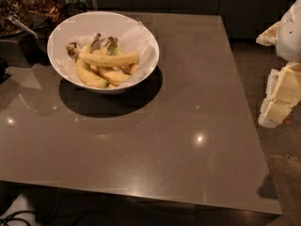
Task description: Pick banana from white bowl
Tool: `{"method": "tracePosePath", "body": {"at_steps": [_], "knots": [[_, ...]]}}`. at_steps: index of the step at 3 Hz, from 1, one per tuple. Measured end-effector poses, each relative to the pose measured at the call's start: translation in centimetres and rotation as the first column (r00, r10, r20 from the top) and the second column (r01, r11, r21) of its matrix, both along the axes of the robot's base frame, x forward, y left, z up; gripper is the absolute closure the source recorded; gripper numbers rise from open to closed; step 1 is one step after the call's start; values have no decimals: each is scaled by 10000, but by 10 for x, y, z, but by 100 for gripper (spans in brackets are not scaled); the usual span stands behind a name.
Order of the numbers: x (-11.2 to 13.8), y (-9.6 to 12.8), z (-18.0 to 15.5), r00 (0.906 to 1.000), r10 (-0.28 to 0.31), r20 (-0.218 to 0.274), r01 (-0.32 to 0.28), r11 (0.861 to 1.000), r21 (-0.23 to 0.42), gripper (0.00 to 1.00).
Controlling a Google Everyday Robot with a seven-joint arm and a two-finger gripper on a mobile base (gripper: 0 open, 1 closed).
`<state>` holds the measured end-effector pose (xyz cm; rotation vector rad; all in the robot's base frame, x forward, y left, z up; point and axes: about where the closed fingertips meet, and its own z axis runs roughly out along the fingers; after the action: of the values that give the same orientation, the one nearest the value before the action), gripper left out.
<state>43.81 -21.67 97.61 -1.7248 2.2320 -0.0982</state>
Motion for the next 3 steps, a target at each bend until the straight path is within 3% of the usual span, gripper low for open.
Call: {"method": "tracePosePath", "body": {"at_steps": [2, 3], "knots": [[2, 8, 5, 9999, 142, 98, -141, 9999, -101, 0], [10, 37, 19, 9985, 550, 36, -548, 9977, -406, 0]]}}
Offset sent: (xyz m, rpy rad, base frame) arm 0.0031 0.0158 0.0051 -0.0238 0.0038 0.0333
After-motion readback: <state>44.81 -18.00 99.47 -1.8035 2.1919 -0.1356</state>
